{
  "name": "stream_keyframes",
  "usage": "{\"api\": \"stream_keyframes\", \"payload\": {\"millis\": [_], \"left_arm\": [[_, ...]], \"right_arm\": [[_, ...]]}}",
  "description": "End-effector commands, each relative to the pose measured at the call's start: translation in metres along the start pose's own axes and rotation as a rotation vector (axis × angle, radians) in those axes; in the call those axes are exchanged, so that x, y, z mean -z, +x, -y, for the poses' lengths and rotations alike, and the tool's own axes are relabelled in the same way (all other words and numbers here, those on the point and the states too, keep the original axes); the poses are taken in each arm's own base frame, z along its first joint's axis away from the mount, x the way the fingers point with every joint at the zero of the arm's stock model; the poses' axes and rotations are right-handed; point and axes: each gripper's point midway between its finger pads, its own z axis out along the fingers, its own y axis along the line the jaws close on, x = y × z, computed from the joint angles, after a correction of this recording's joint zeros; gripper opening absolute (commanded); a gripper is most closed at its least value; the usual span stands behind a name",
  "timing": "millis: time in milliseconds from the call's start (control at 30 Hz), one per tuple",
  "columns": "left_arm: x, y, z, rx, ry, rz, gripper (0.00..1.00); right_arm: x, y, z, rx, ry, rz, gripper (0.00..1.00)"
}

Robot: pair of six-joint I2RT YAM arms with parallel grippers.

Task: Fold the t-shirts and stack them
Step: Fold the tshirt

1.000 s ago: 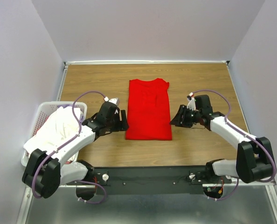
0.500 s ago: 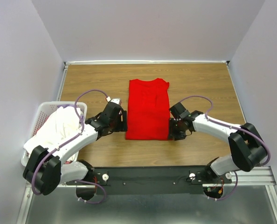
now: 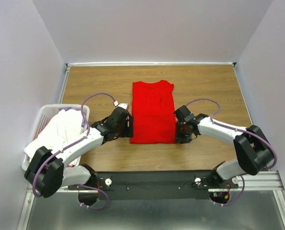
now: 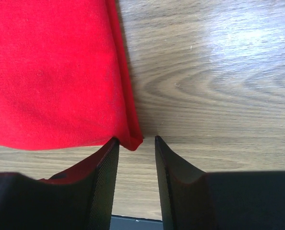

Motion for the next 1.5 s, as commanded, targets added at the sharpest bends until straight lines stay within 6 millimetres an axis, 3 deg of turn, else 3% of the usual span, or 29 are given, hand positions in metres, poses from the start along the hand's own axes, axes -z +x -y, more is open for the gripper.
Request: {"api": "stream_keyframes", "payload": {"millis": [0,100,267,400,833,933,1167,1333,1400,1467], "left_arm": [[-0.001,-0.005,0.002,-0.014,-0.013,0.017,0.79],[-0.003,0.002,0.004,-0.028,-0.016,-0.005,0.79],[-0.005,0.016,0.006,-0.054,-0.037,-0.049,0.79],[-0.006,0.024,0.012,-0.053,-0.030,-0.068,0.79],[-0.019,0.038,0.014,-0.027,-0.095,-0.160,0.77],[-0.024,0.045,0.019,-0.029,-0.092,-0.191,0.67],[-0.031,0.060,0.027,-0.031,-0.103,-0.239,0.58],[-0.040,0.076,0.020,-0.035,-0.157,-0.284,0.50],[-0.042,0.084,0.018,-0.044,-0.172,-0.310,0.41],[-0.041,0.089,0.018,-0.051,-0.179,-0.321,0.25]], "right_arm": [[-0.017,0.017,0.029,0.006,0.118,-0.024,0.42],[-0.024,0.025,0.037,0.010,0.155,-0.056,0.37],[-0.037,0.047,0.052,0.009,0.213,-0.130,0.22],[-0.037,0.048,0.050,0.031,0.212,-0.135,0.01],[-0.026,0.037,0.033,0.072,0.147,-0.101,0.01],[-0.027,0.037,0.035,0.082,0.154,-0.100,0.01],[-0.028,0.037,0.033,0.111,0.149,-0.103,0.01],[-0.030,0.038,0.027,0.134,0.133,-0.111,0.01],[-0.029,0.037,0.027,0.142,0.129,-0.110,0.01],[-0.028,0.036,0.026,0.148,0.126,-0.105,0.01]]}}
